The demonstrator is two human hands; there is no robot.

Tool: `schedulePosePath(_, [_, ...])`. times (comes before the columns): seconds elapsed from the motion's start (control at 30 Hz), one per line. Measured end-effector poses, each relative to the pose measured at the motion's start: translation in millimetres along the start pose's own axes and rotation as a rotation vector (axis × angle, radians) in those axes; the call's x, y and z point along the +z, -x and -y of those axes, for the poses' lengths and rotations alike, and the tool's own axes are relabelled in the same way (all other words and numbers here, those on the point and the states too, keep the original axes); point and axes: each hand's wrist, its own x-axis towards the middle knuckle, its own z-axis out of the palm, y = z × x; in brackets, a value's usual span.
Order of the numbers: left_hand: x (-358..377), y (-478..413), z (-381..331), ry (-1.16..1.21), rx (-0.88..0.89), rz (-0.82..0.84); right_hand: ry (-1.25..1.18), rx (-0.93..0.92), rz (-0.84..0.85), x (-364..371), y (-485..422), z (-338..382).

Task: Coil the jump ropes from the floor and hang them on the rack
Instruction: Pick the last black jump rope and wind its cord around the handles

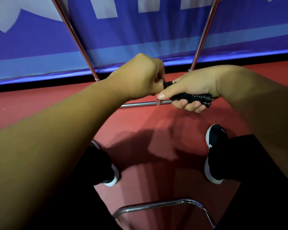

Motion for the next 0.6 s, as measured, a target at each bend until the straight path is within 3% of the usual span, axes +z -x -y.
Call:
schedulePosePath(0.13, [-6.2, -3.6, -5.6, 0.178, -0.233, 0.050, 0.022, -0.026, -0.029, 0.3, 0.8, 2.7])
schedulePosePath(0.23, [-5.0, -9.9, -1.8, 0.489, -0.453, 0.210, 0.206, -0.035, -0.099, -3.5, -6.3, 1.9])
schedulePosePath(0.33, [0.6, -11.7, -0.9, 0.635, -0.586, 0.256, 0.319, -0.011, -0.153, 0.5, -11.1, -3.2])
schedulePosePath(0.6, [9.9, -7.7, -7.0, 0.657, -0.564, 0.264, 0.466, 0.113, -0.363, 11.4, -34.9, -22.6])
